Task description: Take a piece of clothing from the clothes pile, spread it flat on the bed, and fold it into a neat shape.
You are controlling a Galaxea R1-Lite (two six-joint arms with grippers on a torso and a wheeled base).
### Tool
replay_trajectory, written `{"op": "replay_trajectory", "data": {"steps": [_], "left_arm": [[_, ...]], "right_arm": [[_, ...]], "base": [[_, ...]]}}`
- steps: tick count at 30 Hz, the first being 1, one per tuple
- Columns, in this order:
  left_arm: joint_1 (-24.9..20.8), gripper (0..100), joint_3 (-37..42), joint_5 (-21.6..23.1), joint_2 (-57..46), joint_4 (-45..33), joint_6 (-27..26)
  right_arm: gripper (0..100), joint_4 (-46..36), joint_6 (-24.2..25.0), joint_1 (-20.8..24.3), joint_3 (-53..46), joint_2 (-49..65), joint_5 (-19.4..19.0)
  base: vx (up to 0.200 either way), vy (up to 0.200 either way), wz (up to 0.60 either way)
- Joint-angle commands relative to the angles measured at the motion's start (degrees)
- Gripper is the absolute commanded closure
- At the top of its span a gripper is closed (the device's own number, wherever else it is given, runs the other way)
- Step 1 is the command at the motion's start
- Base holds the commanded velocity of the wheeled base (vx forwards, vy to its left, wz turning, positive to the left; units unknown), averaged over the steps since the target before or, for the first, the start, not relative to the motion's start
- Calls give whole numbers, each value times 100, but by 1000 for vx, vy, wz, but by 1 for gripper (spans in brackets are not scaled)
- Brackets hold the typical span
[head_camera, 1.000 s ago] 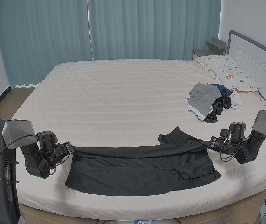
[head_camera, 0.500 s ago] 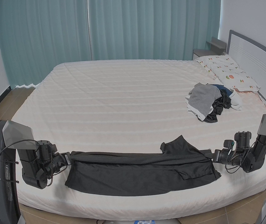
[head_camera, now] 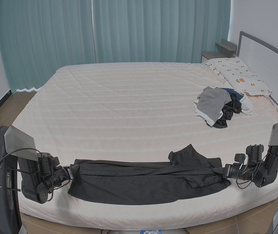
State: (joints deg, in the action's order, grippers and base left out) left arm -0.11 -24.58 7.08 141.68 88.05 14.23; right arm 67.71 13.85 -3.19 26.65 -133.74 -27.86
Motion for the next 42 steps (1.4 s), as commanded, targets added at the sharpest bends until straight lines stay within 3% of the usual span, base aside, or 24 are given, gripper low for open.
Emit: {"op": "replay_trajectory", "data": {"steps": [1, 6, 12, 14, 17, 19, 20, 22, 26, 35, 42], "left_arm": [[29, 0, 76, -40, 70, 116, 28], [222, 0, 111, -58, -193, 133, 221], [283, 0, 32, -58, -729, 80, 1223], [239, 0, -118, -58, -826, -122, 1469], [134, 0, -469, -49, -852, -719, 1627], [90, 0, -909, -49, -870, -1273, 2014], [81, 0, -1005, -49, -879, -1449, 2111], [-33, 0, -1752, -32, -905, -2855, 2515], [-147, 0, -2763, -23, -817, -4463, 2682], [-279, 0, -3255, 30, -431, -4534, 2875], [-393, 0, -3194, 12, -395, -4560, 2831]], "right_arm": [[0, 6, 48, -67, -28, 76, -9], [0, -3, 303, -261, -55, 577, -9], [0, -73, 1094, -384, -55, 964, 61], [0, -100, 1577, -375, -63, 1052, 122], [0, -109, 2025, -366, -63, 1052, 166], [0, -109, 2263, -375, -28, 964, 166], [0, -117, 2307, -375, -11, 929, 166], [0, -109, 2368, -393, 42, 674, 158], [0, -144, 2368, -384, 271, 428, 158], [0, -653, 2368, -366, 886, 287, 158], [0, -706, 2377, -375, 895, 217, 158]], "base": [[0, 0, 0], [0, 0, 0], [0, 0, 0], [0, 0, 0], [0, 0, 0], [0, 0, 0], [0, 0, 0], [0, 0, 0], [0, 0, 0], [0, 0, 0], [0, 0, 0]]}}
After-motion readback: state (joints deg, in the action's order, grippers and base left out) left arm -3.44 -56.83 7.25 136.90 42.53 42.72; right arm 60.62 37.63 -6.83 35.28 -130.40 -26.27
